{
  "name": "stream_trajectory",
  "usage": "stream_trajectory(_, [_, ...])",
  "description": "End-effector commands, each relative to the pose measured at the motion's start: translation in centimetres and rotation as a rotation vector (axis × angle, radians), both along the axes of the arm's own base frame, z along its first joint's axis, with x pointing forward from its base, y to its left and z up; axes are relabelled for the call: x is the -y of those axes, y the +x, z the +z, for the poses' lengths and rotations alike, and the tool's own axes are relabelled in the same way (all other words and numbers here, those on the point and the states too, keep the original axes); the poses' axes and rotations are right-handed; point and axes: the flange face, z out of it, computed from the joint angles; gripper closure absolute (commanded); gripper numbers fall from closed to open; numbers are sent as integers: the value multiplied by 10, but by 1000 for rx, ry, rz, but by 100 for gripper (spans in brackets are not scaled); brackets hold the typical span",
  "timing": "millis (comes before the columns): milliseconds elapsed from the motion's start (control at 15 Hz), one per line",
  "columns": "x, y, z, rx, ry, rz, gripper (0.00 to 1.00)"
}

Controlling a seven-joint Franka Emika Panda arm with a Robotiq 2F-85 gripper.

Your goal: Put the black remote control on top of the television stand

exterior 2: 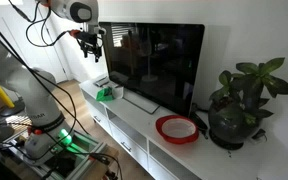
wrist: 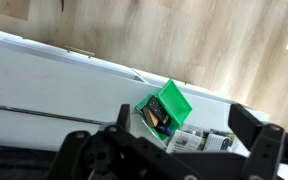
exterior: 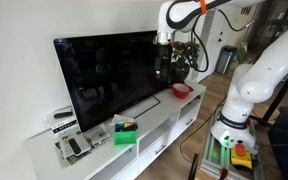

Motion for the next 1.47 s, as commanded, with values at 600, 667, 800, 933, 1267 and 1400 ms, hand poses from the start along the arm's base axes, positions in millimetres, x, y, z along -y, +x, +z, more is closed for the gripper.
stream_trajectory(600, [0,0,0,-1,0,0,0])
stream_trajectory(667, [0,0,0,-1,0,0,0])
stream_trajectory(800, [3,7,-6,-5,-6,12,0])
stream_trajectory(933, [2,17,-20,-17,28,57,0])
stream_trajectory(1267, [-5,38,-74,-42,64,115,0])
stream_trajectory(1400, [-14,44,-102,-75,77,137,0])
